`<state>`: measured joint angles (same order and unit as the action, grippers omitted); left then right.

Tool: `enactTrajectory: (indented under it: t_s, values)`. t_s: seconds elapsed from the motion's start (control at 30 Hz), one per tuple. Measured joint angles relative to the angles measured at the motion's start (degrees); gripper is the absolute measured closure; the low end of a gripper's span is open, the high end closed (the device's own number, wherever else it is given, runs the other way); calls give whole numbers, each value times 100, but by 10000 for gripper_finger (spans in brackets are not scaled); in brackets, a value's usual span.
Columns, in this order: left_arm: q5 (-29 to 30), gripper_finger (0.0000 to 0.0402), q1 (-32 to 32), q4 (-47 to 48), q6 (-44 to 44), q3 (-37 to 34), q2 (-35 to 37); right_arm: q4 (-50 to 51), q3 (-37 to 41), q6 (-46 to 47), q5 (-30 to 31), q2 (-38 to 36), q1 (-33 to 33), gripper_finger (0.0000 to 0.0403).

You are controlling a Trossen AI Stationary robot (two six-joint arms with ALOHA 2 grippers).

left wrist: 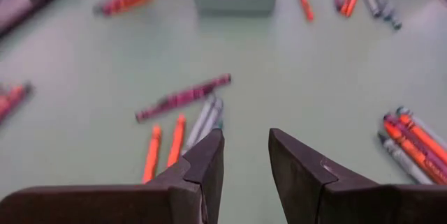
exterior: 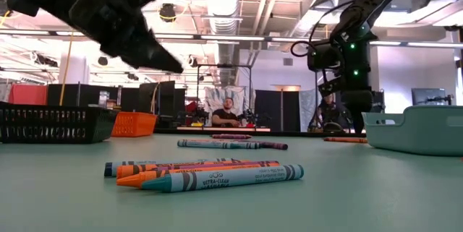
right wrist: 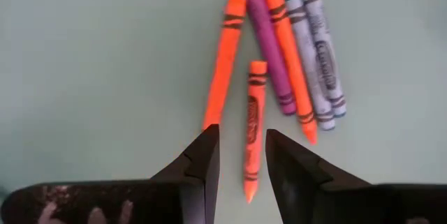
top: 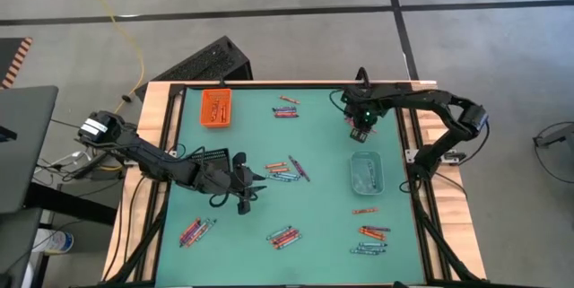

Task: Sort crayons
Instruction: Put the orange crayon into the orange bin

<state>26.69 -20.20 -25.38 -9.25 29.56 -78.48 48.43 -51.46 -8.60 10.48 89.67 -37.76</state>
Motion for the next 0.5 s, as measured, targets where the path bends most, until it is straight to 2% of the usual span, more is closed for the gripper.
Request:
enactTrajectory:
  t_s: [0.1,0.27,0.37,0.5]
  values:
    - [77,299,-45,-261,894,0,268,131,-133,353,-7,0,165,275]
    - [0,299,22,-223,2180,0,1180,153,-169,563,-126,0,401,276]
    - [-322,299,155,-13,2571,-105,1786,147,-168,663,-391,29,414,276]
    - [-491,299,520,-10,2630,-750,2586,93,-164,664,-344,31,305,276]
